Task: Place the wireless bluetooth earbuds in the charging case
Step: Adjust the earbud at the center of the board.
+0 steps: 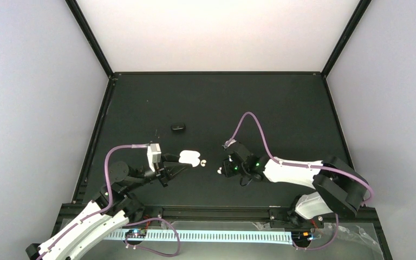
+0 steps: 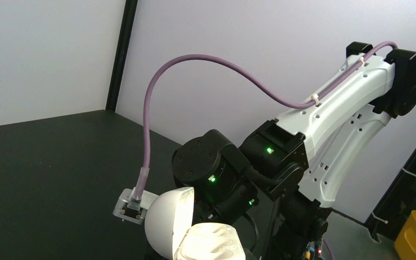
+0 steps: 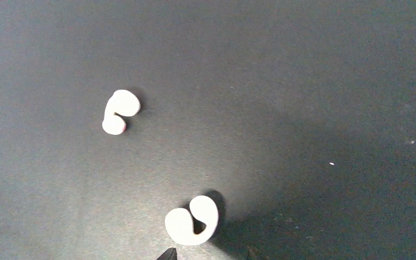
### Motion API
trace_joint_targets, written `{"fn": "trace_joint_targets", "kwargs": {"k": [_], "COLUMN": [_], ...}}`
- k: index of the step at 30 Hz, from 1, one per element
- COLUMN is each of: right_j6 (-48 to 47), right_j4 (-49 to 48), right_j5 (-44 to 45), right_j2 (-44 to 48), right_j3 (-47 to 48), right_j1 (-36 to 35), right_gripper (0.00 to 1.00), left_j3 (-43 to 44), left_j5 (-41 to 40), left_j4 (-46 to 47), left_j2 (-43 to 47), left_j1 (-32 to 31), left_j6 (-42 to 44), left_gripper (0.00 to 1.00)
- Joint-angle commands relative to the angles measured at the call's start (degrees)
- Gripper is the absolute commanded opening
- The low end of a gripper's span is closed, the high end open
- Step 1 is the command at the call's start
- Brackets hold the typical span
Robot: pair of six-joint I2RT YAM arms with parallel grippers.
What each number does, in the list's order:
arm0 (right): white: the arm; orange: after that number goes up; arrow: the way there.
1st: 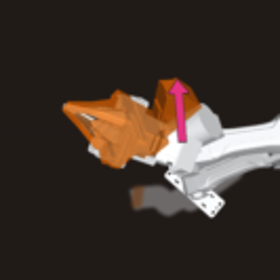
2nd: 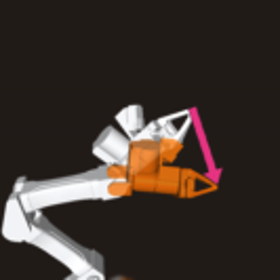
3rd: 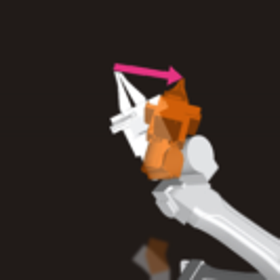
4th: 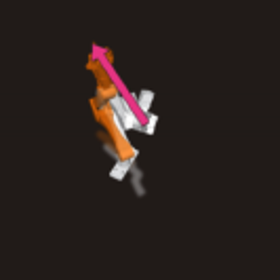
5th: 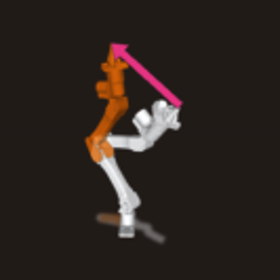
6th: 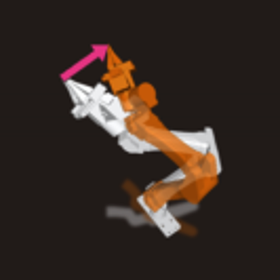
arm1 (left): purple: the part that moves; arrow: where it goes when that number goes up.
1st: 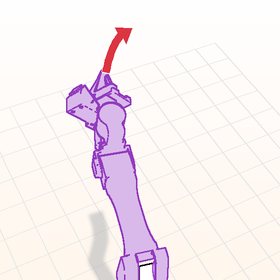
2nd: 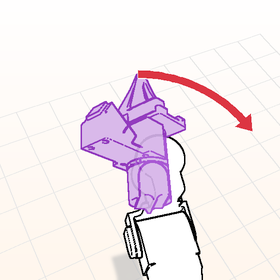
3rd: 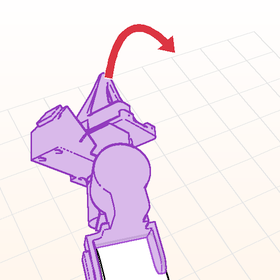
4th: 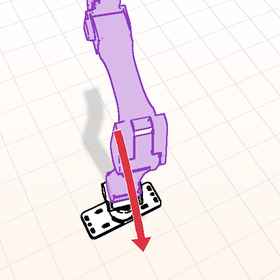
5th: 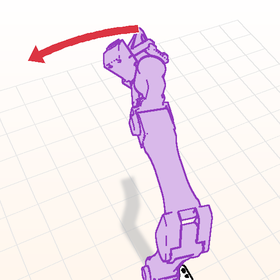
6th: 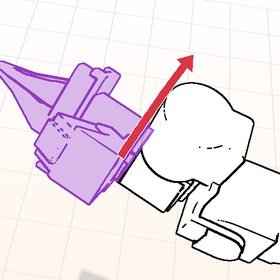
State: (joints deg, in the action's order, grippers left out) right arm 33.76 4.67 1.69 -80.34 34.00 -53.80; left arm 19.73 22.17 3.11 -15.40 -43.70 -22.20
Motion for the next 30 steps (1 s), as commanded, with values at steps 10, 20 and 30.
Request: {"fn": "trace_joint_targets", "kwargs": {"k": [10,20,30], "right_j6": [-3.03,-8.94,-9.26], "right_j4": [-3.61,-1.41,-1.81], "right_j5": [-2.63,-7.87,-9.41], "right_j2": [2.76,-10.07,-21.19], "right_j3": [2.76,16.77,25.03], "right_j1": [0.62,0.65,0.89], "right_gripper": [0.32,0.32,0.32], "left_j3": [2.07,1.9,1.98], "left_j5": [-0.35,-0.41,-0.02], "left_j4": [0.11,-0.42,-0.06], "left_j2": [-0.06,2.24,2.8], "left_j1": [-0.08,-0.14,-0.09], "left_j6": [1.01,0.49,0.66], "left_gripper": [0.01,0.01,0.02]}}
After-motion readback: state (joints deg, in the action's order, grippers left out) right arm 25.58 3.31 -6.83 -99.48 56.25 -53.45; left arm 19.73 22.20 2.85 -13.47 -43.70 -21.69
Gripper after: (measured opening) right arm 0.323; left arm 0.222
